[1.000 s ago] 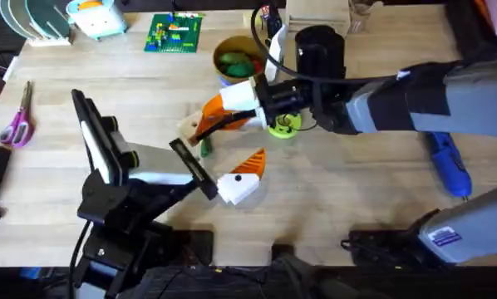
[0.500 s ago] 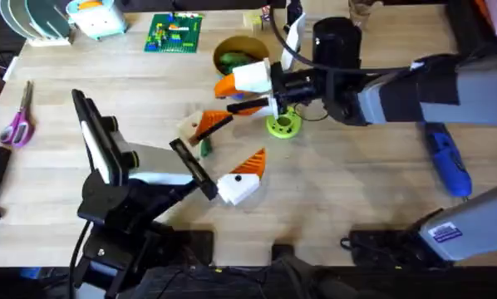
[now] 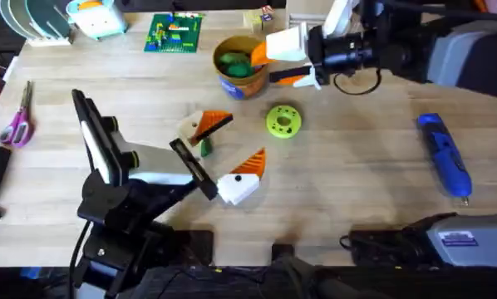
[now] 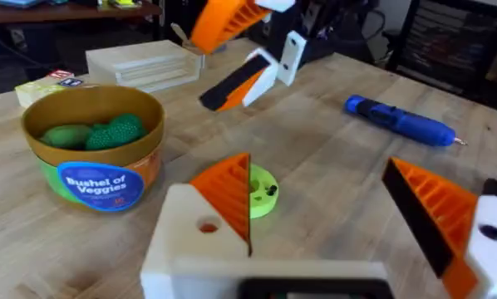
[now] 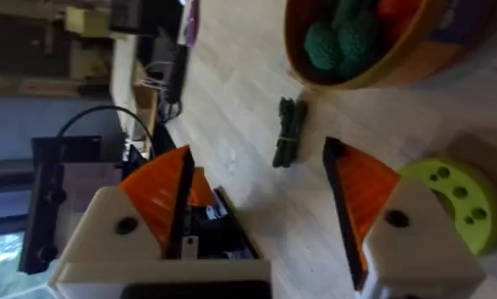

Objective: Pick up the gripper from the table and insert it into the empty holder that is missing its gripper. Then pick up a screw, insert it into the mounting hole, and use the screwdriver to tighten it. Finally, clean up the table by picking up the vegetable and placing it into the bucket.

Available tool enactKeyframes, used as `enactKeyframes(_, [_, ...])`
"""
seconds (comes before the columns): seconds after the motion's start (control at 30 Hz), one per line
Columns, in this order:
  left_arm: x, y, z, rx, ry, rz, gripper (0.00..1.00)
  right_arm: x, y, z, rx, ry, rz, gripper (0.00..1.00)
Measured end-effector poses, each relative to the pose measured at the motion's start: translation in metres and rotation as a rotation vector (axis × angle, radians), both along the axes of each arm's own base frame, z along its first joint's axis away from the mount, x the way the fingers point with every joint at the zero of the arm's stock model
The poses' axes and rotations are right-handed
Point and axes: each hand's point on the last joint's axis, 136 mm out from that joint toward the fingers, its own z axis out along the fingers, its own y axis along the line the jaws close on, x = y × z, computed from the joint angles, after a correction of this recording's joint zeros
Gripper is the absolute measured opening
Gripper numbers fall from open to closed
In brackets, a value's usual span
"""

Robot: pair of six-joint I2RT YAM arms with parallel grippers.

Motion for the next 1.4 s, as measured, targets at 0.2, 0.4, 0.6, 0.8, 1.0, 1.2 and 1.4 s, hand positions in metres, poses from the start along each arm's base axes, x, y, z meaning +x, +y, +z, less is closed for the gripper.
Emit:
enactKeyframes(0.2, [0.000, 0.000, 0.000, 0.000, 0.000, 0.000, 0.992, -0.025, -0.035, -0.011, -0.382, -0.136, -0.019, 0.889])
enactKeyframes(0.4, [0.000, 0.000, 0.000, 0.000, 0.000, 0.000, 0.993, -0.062, -0.052, -0.055, -0.763, -0.208, 0.138, 0.892])
enactKeyframes(0.6, [0.000, 0.000, 0.000, 0.000, 0.000, 0.000, 0.993, -0.066, -0.048, -0.073, -0.921, -0.291, 0.223, 0.876])
enactKeyframes(0.8, [0.000, 0.000, 0.000, 0.000, 0.000, 0.000, 0.993, -0.071, -0.049, -0.098, -1.027, -0.272, 0.279, 0.770])
enactKeyframes(1.0, [0.000, 0.000, 0.000, 0.000, 0.000, 0.000, 0.993, -0.072, -0.043, -0.110, -1.058, -0.276, 0.304, 0.598])
enactKeyframes(1.2, [0.000, 0.000, 0.000, 0.000, 0.000, 0.000, 0.993, -0.072, -0.039, -0.119, -1.067, -0.271, 0.320, 0.446])
enactKeyframes(1.4, [0.000, 0.000, 0.000, 0.000, 0.000, 0.000, 0.993, -0.071, -0.040, -0.126, -1.082, -0.259, 0.324, 0.275])
